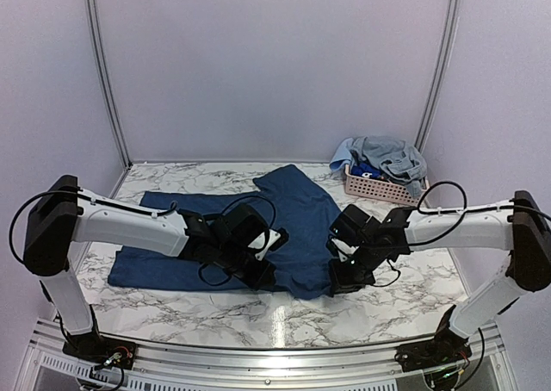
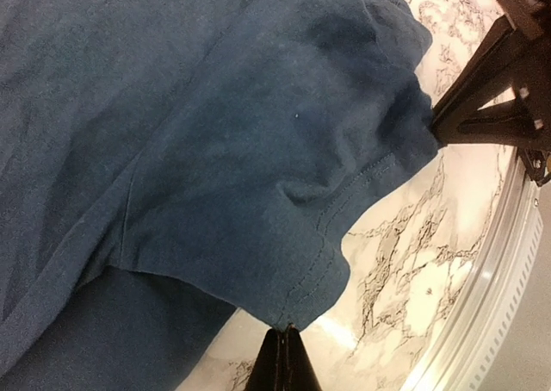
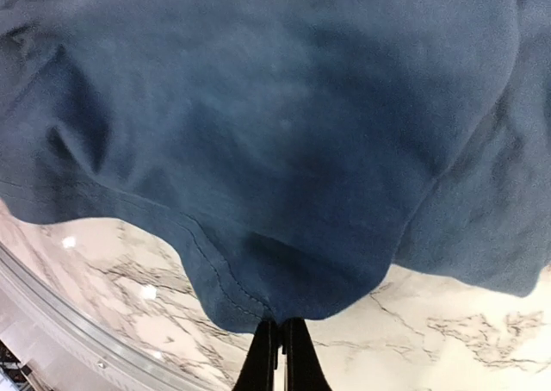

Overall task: Fold and stack the mixed laundry pile
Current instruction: Adjust the flattened T-shirt at the center of the board.

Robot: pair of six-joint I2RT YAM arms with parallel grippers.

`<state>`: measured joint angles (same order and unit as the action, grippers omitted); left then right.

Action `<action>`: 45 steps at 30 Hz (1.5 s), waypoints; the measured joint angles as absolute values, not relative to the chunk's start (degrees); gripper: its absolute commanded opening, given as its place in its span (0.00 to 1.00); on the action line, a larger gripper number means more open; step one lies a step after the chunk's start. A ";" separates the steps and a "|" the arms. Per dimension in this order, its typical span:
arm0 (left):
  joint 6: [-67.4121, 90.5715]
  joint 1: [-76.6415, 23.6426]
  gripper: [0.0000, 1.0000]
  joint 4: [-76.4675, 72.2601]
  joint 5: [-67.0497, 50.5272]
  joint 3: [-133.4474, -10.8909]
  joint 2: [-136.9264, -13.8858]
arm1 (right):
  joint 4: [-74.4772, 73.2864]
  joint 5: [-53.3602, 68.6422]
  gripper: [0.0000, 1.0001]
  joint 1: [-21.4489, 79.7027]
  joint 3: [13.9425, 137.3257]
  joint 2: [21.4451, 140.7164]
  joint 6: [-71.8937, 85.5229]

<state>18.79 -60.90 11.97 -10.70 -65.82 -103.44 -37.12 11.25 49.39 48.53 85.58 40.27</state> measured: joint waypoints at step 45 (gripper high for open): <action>24.71 -44.25 0.00 10.59 -8.93 -77.95 -115.15 | -32.01 1.87 0.00 33.08 81.95 109.49 27.33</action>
